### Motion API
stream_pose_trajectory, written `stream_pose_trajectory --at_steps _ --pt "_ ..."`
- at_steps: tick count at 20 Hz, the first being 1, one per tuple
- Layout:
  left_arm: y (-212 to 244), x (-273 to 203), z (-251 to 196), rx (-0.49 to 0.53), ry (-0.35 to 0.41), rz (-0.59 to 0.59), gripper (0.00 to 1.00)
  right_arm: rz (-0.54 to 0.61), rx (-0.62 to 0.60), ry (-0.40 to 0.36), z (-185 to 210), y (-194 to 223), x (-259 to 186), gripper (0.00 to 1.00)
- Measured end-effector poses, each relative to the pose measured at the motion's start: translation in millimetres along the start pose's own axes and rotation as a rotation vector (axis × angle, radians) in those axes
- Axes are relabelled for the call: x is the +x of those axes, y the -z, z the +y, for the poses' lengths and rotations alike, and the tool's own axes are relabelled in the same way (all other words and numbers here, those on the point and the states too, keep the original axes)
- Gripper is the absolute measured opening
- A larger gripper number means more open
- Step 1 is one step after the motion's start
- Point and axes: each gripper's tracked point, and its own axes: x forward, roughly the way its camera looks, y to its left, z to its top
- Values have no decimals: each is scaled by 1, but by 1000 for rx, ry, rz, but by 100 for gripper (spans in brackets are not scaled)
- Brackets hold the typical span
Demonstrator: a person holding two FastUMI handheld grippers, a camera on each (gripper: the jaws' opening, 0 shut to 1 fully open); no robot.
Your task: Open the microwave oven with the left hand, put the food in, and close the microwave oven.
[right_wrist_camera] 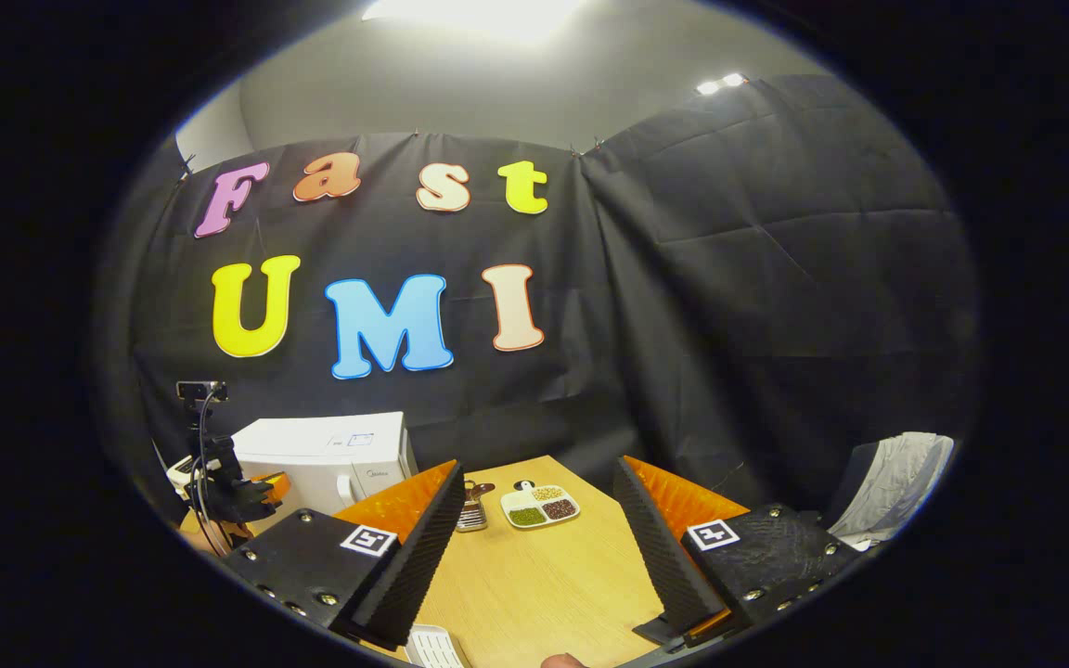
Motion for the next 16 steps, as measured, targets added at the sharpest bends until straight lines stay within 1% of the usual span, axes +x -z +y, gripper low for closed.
stream_pose_trajectory --at_steps 2,5,7,10,14,16 --pt "-16 -23 -7 16 -3 -24 7 3 17 -38 -1 -2 2 98" --pt "-33 -57 -20 14 -11 -49 7 -3 28 -95 -3 -7 7 98" --pt "-44 -77 -23 16 -29 -64 7 -10 32 -139 -2 -12 10 98" --pt "-60 -109 -27 17 -69 -83 6 -22 21 -202 -2 -14 12 98" --pt "-69 -158 -35 11 -128 -101 6 -34 13 -284 -6 -15 8 98" --pt "-76 -184 -43 25 -155 -111 6 -39 21 -327 -8 -16 6 98"
